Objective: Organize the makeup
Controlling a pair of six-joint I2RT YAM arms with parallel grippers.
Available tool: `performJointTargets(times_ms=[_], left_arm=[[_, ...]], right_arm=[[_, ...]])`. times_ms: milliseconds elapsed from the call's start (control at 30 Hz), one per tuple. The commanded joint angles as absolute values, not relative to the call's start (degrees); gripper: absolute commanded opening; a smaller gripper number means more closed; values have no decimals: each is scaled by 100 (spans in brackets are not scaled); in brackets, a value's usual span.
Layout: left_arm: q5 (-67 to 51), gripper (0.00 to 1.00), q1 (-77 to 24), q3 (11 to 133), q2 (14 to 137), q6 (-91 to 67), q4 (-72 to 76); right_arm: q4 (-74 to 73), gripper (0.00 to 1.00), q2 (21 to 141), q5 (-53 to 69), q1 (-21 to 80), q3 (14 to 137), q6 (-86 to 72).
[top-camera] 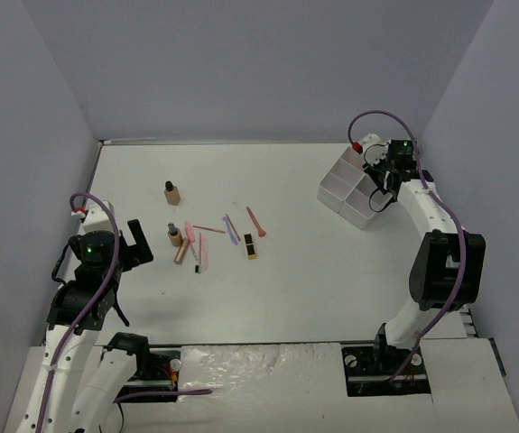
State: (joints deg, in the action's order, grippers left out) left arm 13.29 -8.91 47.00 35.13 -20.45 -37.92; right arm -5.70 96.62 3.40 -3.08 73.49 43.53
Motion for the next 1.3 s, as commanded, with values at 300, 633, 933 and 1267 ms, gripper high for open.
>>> performJointTargets(times_ms=[300,633,933,1267], left_arm=[[1485,97,-844,4939,3561,-2109,-3598],[1485,97,-844,4939,3612,-2102,-3586],[1442,97,-844,4940,3656,-2100,-3577],[1482,97,-844,4957,3739,-2101,-3600]], right_arm=[[-62,11,9912,223,-348,7657,4576],[210,43,9739,293,-335,7664,4353],[220,63,9114,358,-50,7716,3488],[272,65,8641,-1043,2626,7230,133]])
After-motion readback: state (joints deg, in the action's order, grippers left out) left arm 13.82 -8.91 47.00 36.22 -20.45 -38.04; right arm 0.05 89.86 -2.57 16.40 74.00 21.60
